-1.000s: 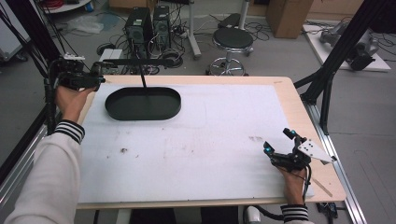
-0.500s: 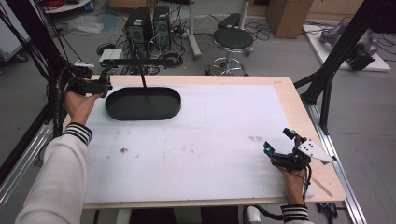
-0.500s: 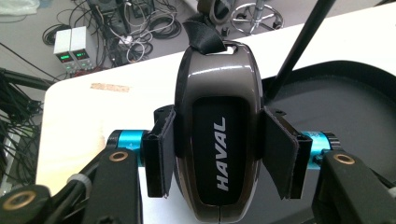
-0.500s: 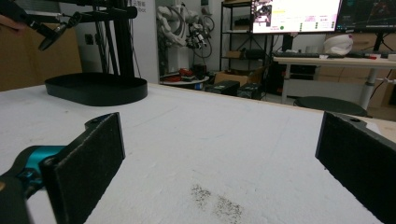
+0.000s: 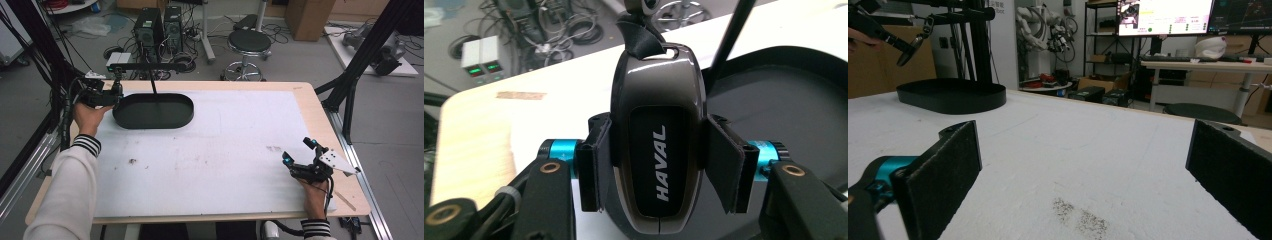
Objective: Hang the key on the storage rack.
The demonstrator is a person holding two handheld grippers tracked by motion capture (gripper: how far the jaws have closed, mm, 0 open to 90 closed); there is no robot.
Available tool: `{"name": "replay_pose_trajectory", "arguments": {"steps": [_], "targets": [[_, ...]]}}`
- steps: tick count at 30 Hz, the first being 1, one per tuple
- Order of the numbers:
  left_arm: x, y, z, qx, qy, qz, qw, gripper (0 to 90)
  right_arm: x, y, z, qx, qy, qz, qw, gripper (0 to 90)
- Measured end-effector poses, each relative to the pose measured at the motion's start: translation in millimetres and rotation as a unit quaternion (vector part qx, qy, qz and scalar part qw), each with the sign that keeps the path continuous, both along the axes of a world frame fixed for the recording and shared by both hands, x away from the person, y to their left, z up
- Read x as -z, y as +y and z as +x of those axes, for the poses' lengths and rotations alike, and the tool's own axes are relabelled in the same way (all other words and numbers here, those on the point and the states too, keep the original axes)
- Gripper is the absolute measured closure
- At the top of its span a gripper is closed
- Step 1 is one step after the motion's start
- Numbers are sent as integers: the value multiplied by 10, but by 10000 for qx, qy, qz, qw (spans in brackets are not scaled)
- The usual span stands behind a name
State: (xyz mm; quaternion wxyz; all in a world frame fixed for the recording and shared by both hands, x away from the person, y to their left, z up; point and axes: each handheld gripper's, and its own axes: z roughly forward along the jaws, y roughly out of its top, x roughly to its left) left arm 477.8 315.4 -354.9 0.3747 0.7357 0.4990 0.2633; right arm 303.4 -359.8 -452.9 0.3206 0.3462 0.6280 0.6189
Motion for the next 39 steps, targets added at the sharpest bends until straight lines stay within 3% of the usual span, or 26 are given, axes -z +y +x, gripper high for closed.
{"name": "replay_pose_trajectory", "arguments": {"steps": [2,5,8,10,12,13,18,20,22,24,25,28,29,35,39], "targets": [[16,6,-25,92,-61,-83,9999,473,0,-2,-3,16,12,7,10000,3],[18,34,-89,249,-430,-350,9982,355,1,-10,3,-7,-5,35,10000,3],[6,81,-124,344,-448,-725,9958,140,1,-4,1,-1,-1,34,10000,3],[-11,86,-197,304,-745,-732,9941,17,0,-2,-4,9,10,23,10000,3],[-45,97,-298,463,-1125,-848,9889,17,0,-3,-2,4,-9,17,10000,3],[-63,98,-344,535,-1221,-907,9869,17,0,-3,-2,4,-9,17,10000,3],[-101,25,-626,860,-1569,-1054,9782,17,1,1,-2,-21,-7,17,10000,3],[-89,-17,-786,1005,-1776,-1134,9724,17,1,-1,-2,-15,0,11,10000,3],[-68,-56,-946,1166,-1872,-1163,9684,17,1,0,-3,-9,3,21,10000,3],[-22,-85,-1111,1283,-1995,-1327,9623,17,1,5,-4,-17,-9,20,10000,3],[9,-101,-1181,1334,-2025,-1365,9605,17,0,4,-2,-21,-4,21,10000,3],[107,-159,-1366,1464,-2039,-1313,9590,17,1,3,-2,-17,-8,17,10000,3],[153,-178,-1440,1520,-2120,-1341,9560,17,0,6,-4,-8,-7,2,10000,3],[401,-226,-1721,1597,-2392,-1446,9468,17,1,8,-4,-4,-9,13,10000,3],[605,-203,-1852,1399,-2522,-1475,9461,17,0,7,-4,-1,-8,-1,10000,3]]}}
